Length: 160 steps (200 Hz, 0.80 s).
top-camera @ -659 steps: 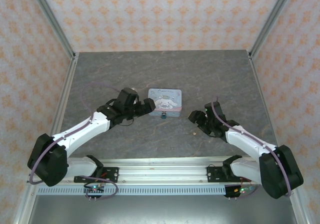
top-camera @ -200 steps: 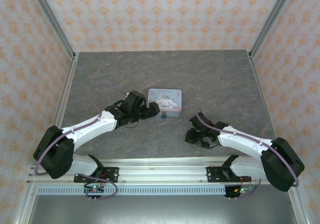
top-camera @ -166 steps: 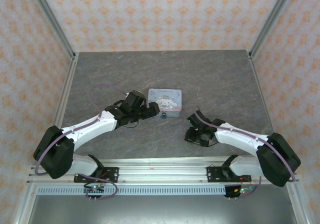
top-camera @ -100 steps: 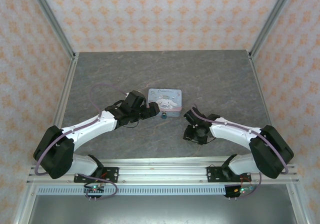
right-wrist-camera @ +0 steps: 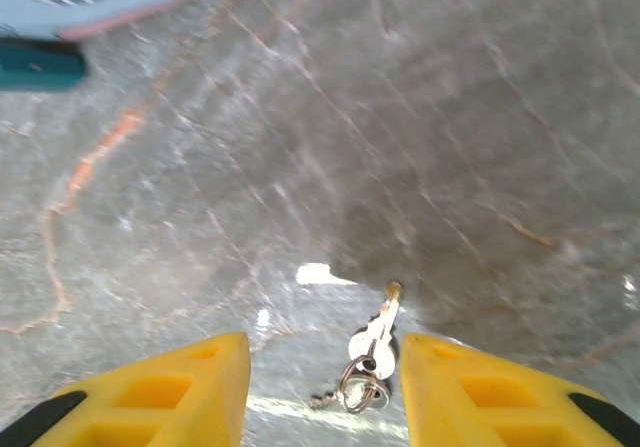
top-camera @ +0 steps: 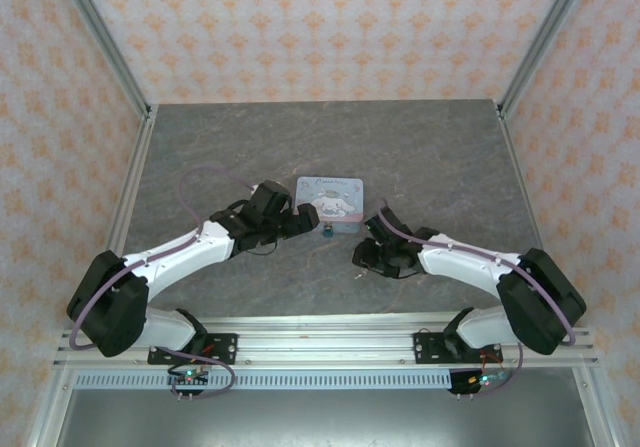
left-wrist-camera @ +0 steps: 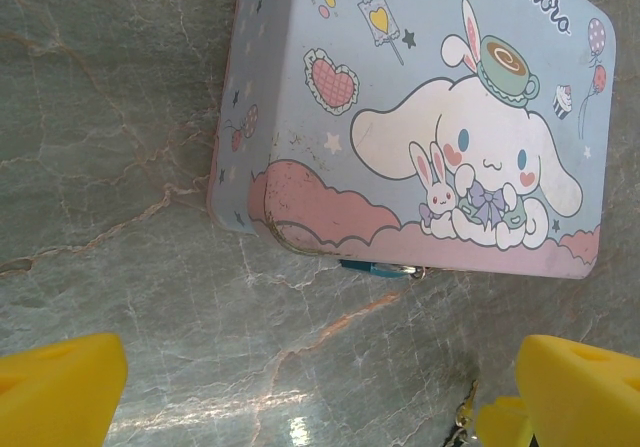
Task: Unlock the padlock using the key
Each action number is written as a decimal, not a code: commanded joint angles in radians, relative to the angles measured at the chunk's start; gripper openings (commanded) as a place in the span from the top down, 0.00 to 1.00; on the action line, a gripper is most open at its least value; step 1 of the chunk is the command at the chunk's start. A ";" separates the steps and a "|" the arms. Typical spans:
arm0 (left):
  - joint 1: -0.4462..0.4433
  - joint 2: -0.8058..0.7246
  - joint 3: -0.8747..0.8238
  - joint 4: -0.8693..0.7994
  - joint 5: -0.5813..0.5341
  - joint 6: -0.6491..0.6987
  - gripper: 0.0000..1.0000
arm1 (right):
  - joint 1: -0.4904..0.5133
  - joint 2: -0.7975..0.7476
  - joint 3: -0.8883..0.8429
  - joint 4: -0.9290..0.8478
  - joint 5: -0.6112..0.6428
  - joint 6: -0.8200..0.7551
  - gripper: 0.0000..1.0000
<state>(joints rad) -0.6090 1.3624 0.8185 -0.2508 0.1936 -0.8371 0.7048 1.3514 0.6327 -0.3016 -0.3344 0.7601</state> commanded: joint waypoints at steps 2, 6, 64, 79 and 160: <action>-0.009 0.000 0.027 -0.007 -0.031 0.007 0.00 | 0.005 0.016 0.012 0.059 0.010 0.009 0.57; -0.008 0.000 0.027 -0.007 -0.031 0.007 0.00 | 0.006 0.015 0.012 0.058 0.013 0.008 0.57; -0.007 -0.007 0.024 -0.009 -0.039 0.010 0.00 | 0.011 -0.012 0.035 -0.056 0.084 0.004 0.60; -0.007 -0.010 0.022 -0.009 -0.045 0.010 0.00 | 0.026 -0.027 0.036 -0.068 0.113 0.034 0.55; 0.035 0.006 0.024 0.015 -0.034 -0.015 0.00 | 0.114 0.016 0.068 -0.118 0.253 0.255 0.48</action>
<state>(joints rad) -0.5945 1.3624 0.8185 -0.2501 0.1684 -0.8406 0.8074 1.3476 0.6727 -0.3683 -0.1658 0.9173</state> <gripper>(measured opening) 0.999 0.517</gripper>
